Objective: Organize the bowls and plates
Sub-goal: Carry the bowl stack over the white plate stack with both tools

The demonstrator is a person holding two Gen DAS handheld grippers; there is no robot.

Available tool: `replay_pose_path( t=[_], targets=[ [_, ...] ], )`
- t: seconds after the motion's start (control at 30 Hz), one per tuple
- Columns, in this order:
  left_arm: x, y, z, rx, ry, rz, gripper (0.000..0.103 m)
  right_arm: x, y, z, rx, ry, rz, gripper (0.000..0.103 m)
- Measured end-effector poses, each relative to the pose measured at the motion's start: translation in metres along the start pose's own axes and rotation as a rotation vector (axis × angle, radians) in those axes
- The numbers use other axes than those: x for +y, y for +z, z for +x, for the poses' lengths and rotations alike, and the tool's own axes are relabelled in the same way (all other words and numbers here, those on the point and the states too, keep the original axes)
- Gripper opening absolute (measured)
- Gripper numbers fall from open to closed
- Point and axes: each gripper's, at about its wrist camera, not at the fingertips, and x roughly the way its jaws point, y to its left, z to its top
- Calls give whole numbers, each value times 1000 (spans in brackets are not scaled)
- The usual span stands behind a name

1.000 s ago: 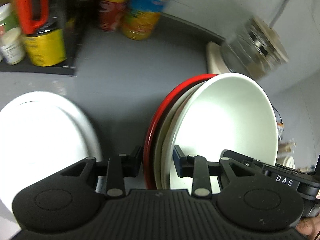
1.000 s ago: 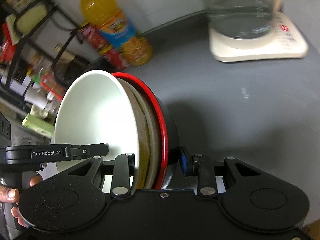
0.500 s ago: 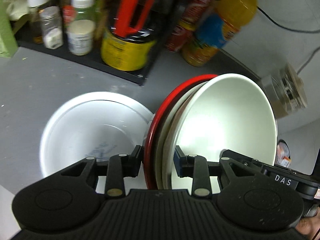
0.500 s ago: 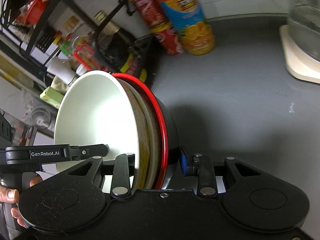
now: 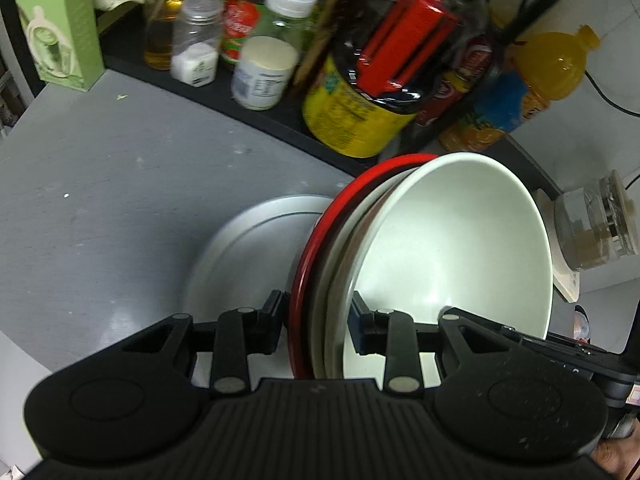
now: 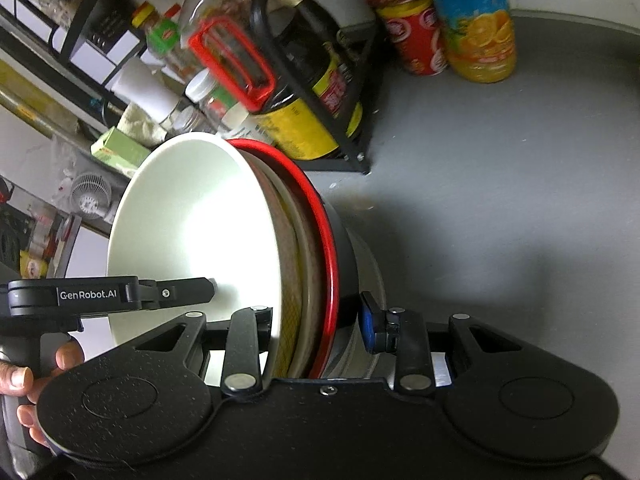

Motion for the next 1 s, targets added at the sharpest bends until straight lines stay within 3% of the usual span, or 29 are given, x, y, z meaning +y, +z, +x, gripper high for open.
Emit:
replay_pose_path(
  t=[0.47,1.0],
  targets=[
    [34,-1,13,73,-5,-1,32,17,-14,25,66,-36,25,31],
    [34,1,20,97,-13,27,32,19,-19,33,79,-69,51,32]
  ],
)
